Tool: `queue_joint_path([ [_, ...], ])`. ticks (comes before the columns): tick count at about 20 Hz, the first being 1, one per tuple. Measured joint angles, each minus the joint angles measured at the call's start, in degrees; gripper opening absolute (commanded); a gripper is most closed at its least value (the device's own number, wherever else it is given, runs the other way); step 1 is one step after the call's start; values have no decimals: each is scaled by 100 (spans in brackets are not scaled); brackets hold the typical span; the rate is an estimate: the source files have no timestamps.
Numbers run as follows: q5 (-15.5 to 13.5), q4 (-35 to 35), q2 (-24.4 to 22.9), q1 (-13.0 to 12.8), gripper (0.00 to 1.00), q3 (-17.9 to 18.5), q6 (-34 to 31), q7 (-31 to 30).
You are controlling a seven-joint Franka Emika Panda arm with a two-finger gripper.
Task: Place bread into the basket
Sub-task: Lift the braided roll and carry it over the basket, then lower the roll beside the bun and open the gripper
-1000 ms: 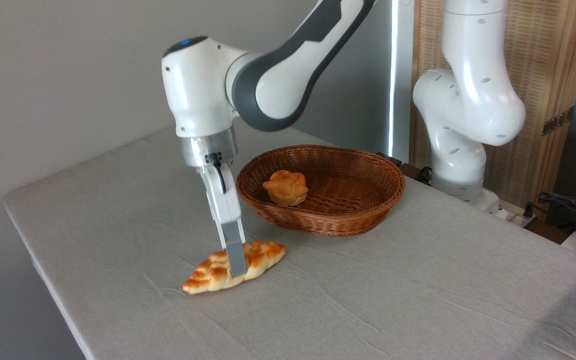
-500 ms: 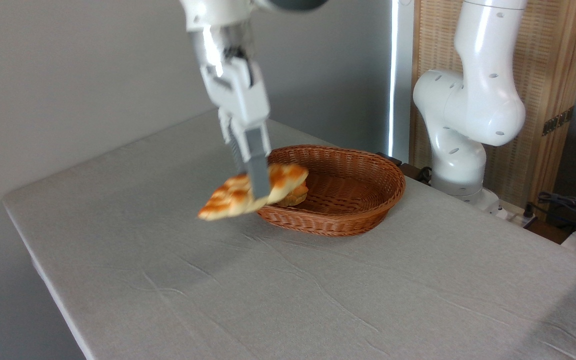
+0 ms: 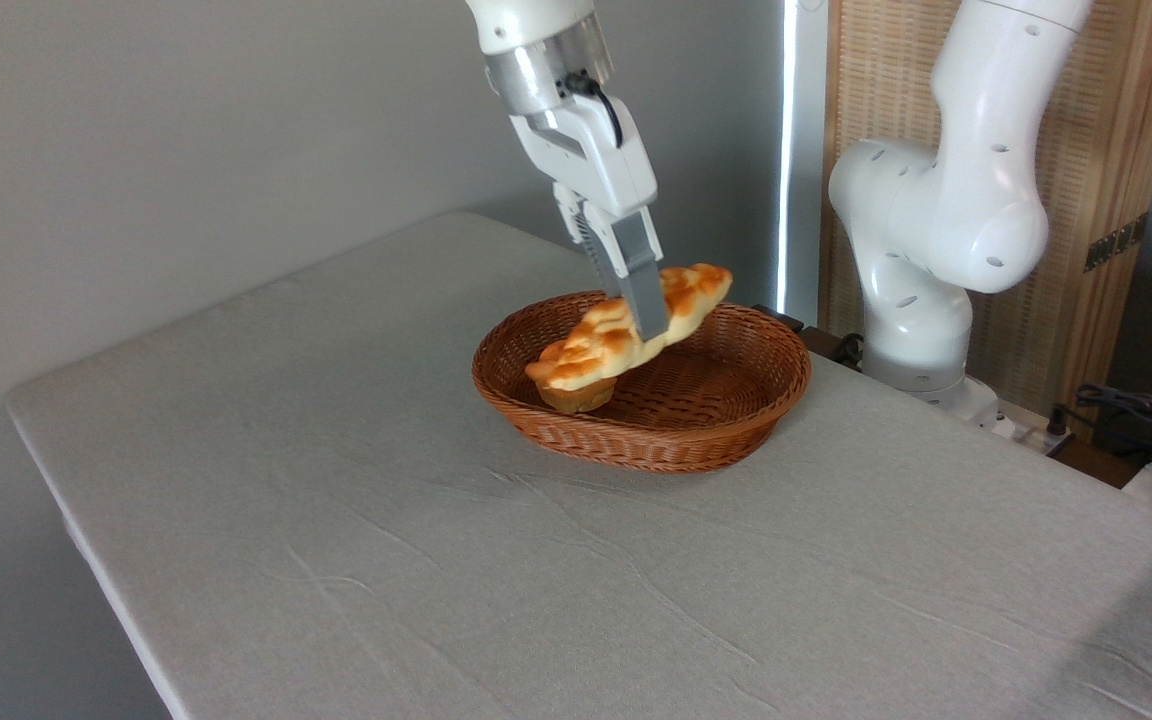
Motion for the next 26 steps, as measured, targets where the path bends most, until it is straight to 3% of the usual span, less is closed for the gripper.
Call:
queue_joint_path([
  [2, -4, -302, -104, -196, 91, -5, -17, -56],
  [5, -151, -721, -127, -539, 100, -13, -17, -193],
  [18, -201, -948, -27, -615, 100, 9, -1, -229],
  [26, -201, -671, -28, -576, 100, 40, 41, -230],
])
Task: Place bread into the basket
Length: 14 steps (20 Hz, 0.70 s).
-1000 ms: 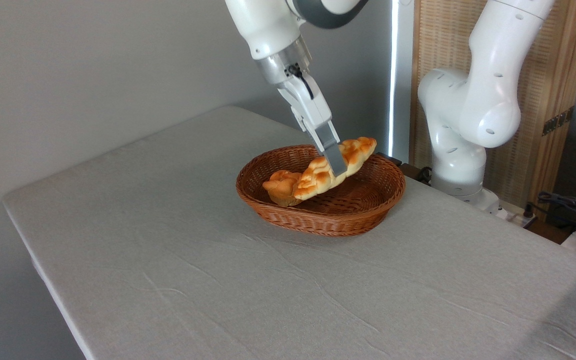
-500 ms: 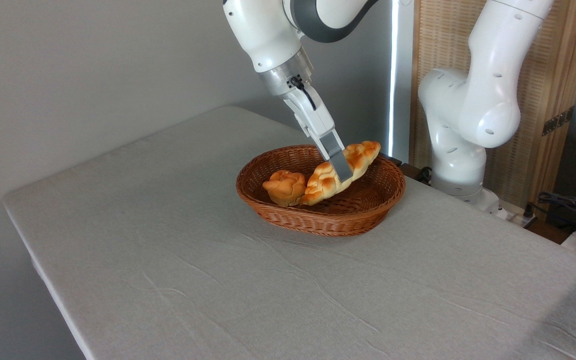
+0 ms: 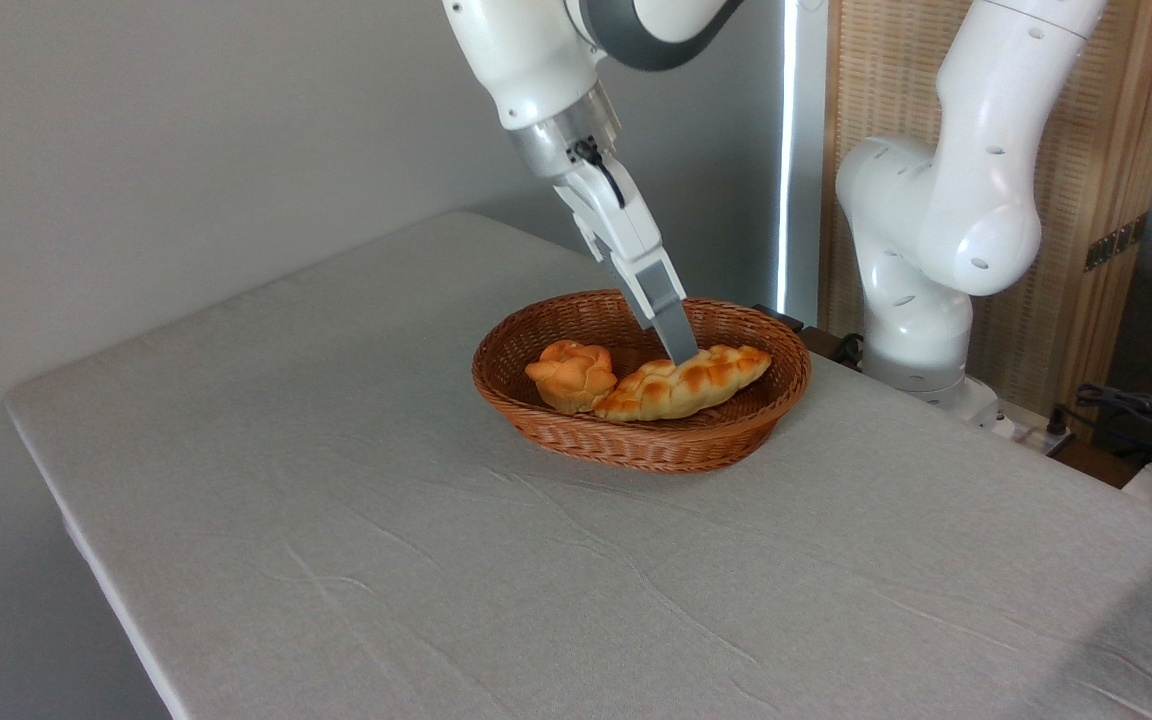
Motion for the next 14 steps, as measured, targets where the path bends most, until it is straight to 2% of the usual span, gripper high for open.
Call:
queue_joint_path([
  [5, 0, 1087, 296, 18, 100, 258, 82, -86],
  [8, -50, 2235, 904, 23, 100, 548, 98, -109],
  [9, -116, 2480, 1061, 23, 100, 634, 98, -110],
  [12, -648, 3529, 1811, 28, 100, 1122, 93, -110],
  [14, -815, 3820, 2025, 35, 100, 1312, 90, -114],
])
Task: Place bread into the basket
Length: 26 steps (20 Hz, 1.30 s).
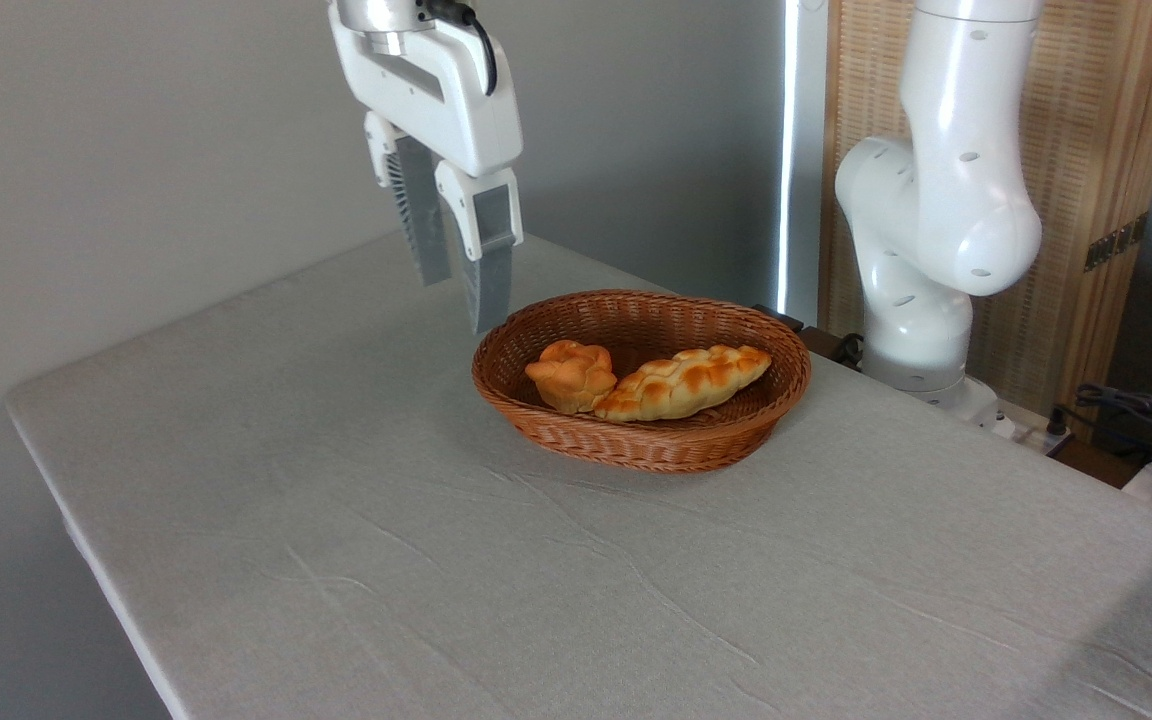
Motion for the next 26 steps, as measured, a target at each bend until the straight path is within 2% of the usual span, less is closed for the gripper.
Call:
queue_joint_path([
  [3, -71, 202, 112, 3, 100, 157, -11, -144],
  [7, -83, 226, 130, 33, 100, 116, -53, -229],
  [9, -83, 226, 164, 270, 100, -164, -122, -250],
  [10, -84, 225, 188, 535, 100, -455, -198, -258],
  [12, -84, 225, 221, 905, 100, -841, -295, -259],
  [15, -84, 226, 247, 1206, 100, -1048, -324, -259],
  [26, -84, 255, 345, 1524, 100, -1078, -330, -255],
])
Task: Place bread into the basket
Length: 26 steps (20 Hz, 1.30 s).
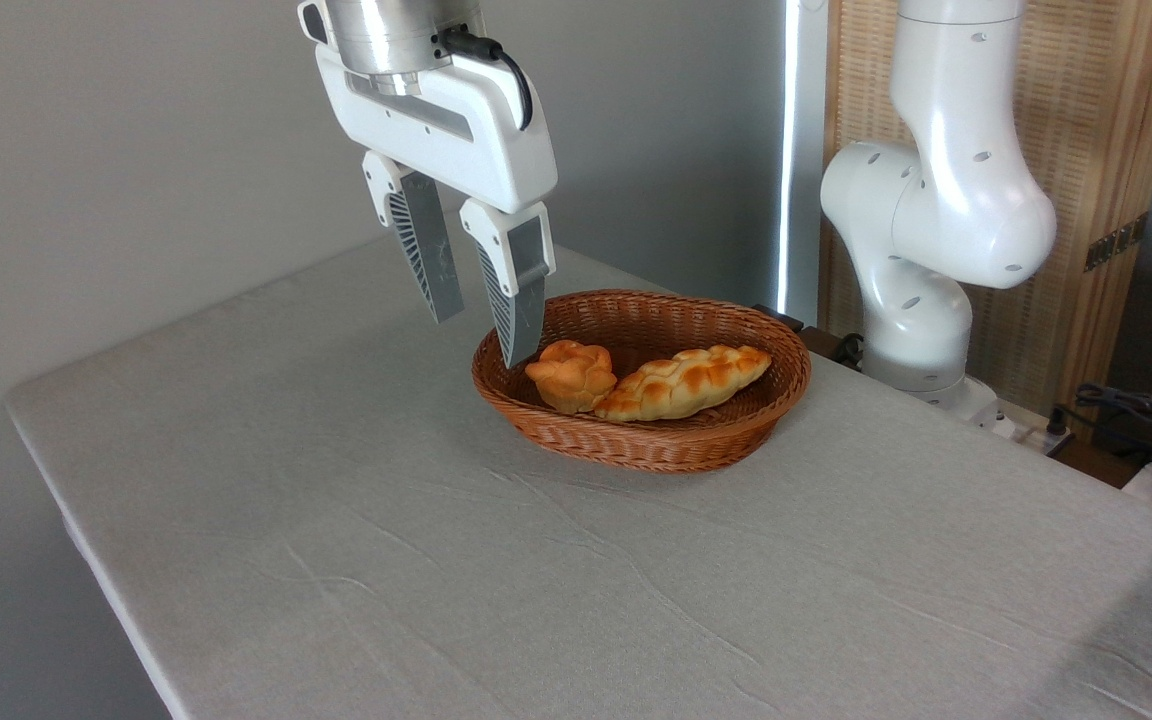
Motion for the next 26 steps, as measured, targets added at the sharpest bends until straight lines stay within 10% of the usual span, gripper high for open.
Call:
queue_joint_path([
  [26, 239, 235, 121, 228, 100, -279, 13, 265],
])
